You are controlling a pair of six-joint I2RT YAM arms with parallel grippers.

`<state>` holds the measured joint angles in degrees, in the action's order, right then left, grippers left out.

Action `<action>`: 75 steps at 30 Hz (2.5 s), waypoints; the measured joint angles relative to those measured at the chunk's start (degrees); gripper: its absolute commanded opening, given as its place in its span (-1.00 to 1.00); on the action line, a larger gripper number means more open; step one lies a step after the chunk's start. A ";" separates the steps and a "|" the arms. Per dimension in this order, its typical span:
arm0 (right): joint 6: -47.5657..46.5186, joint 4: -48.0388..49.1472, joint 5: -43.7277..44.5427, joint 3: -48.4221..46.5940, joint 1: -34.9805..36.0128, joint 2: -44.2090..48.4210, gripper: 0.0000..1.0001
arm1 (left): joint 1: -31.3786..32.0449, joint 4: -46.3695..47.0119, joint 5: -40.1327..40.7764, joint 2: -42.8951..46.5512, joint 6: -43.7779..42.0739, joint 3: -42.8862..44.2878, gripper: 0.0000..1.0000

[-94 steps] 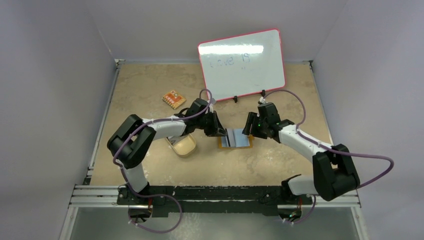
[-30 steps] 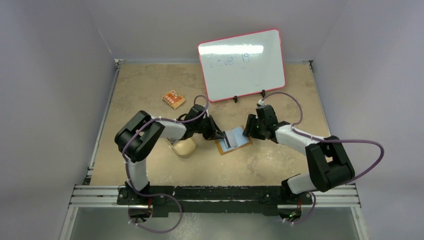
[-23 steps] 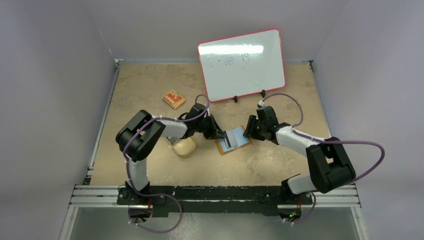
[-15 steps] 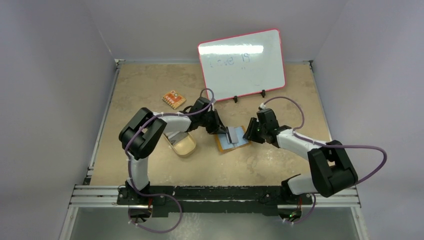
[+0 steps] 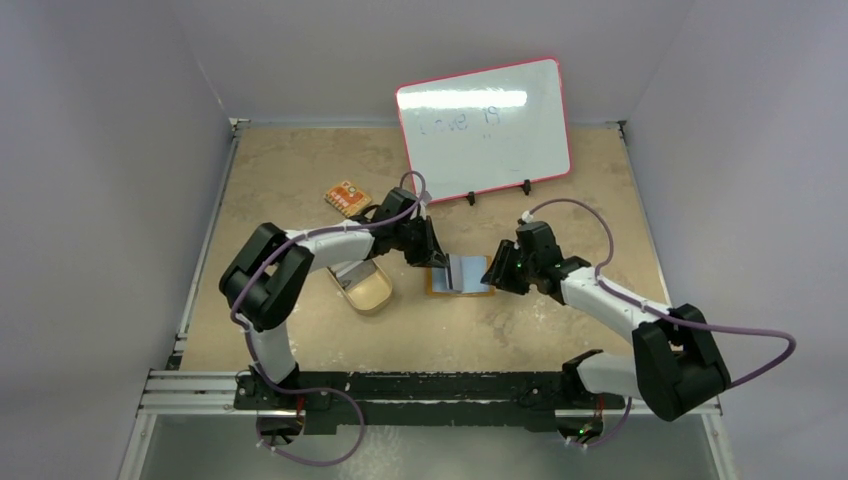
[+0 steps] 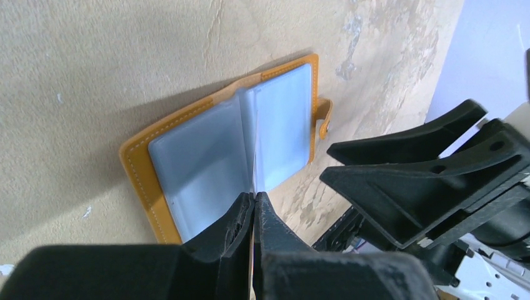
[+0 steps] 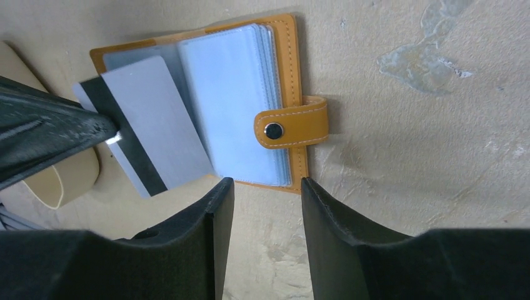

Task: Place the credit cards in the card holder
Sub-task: Insert the credit card into the card holder.

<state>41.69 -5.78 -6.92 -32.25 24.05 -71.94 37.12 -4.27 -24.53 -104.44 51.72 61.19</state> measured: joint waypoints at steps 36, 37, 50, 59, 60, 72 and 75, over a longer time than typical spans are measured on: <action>-10.67 0.87 4.85 -7.80 -0.11 -12.26 0.00 | -1.95 2.51 -6.29 -5.35 -1.44 -1.03 -1.00; -10.67 1.27 4.85 -7.63 -0.11 -12.20 -0.01 | -2.03 2.49 -6.38 -5.66 -1.44 -0.96 -1.00; -10.67 3.13 4.87 -6.80 -0.11 -11.98 -0.02 | -2.58 2.08 -7.50 -7.06 -3.02 0.76 -1.00; -10.67 3.58 4.90 -6.62 -0.13 -11.93 -0.03 | -2.62 2.45 -9.60 -7.08 -3.26 1.01 -1.00; -10.67 3.61 4.90 -6.62 -0.13 -11.93 -0.03 | -2.62 2.38 -9.84 -7.08 -3.34 1.11 -1.00; -10.64 5.07 4.90 -6.23 -0.11 -12.04 -0.04 | -2.62 1.95 -12.50 -8.66 -4.85 3.61 -1.00; -10.64 5.14 4.90 -6.19 -0.11 -12.04 -0.04 | -2.62 1.97 -12.11 -8.98 -4.79 3.72 -1.00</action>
<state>31.05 -0.64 -2.02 -38.44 23.94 -83.99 34.50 -2.31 -36.64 -113.43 46.94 64.90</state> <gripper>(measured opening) 0.481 0.006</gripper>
